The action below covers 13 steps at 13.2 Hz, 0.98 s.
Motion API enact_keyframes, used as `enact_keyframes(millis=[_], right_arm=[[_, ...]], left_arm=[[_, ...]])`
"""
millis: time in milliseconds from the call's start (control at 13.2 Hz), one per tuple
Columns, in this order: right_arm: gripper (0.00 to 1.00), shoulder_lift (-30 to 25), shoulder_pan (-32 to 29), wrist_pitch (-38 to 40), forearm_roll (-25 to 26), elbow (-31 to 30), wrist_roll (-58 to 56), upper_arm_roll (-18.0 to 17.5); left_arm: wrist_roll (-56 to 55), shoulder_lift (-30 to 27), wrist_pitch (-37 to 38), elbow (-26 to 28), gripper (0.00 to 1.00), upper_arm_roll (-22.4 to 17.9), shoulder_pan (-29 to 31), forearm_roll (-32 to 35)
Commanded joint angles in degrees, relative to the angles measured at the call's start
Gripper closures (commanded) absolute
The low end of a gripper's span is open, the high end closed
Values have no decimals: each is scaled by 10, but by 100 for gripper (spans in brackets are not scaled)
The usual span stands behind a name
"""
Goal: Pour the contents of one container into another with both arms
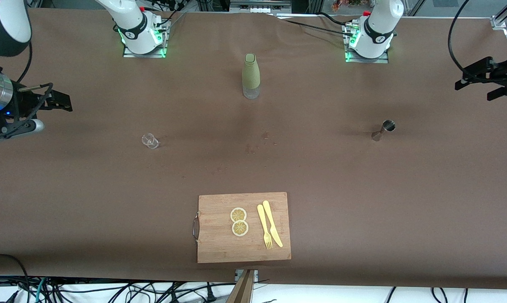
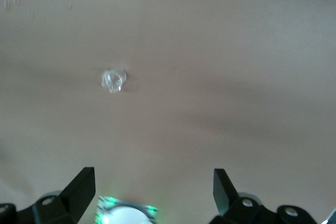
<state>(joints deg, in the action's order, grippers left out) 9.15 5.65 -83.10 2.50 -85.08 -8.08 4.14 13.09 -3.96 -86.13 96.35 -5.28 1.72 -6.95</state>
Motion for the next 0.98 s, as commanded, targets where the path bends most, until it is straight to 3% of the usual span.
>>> enact_keyframes(millis=[0, 227, 906], right_arm=[[0, -84, -31, -20, -14, -59, 97, -18], [0, -106, -61, -45, -38, -63, 102, -15], [0, -100, -49, -43, -39, -65, 104, -19]], left_arm=[[-149, 4, -7, -10, 0, 32, -17, 75], [-180, 4, -17, -15, 0, 40, -18, 87], [-179, 4, -22, -16, 0, 39, -15, 86]])
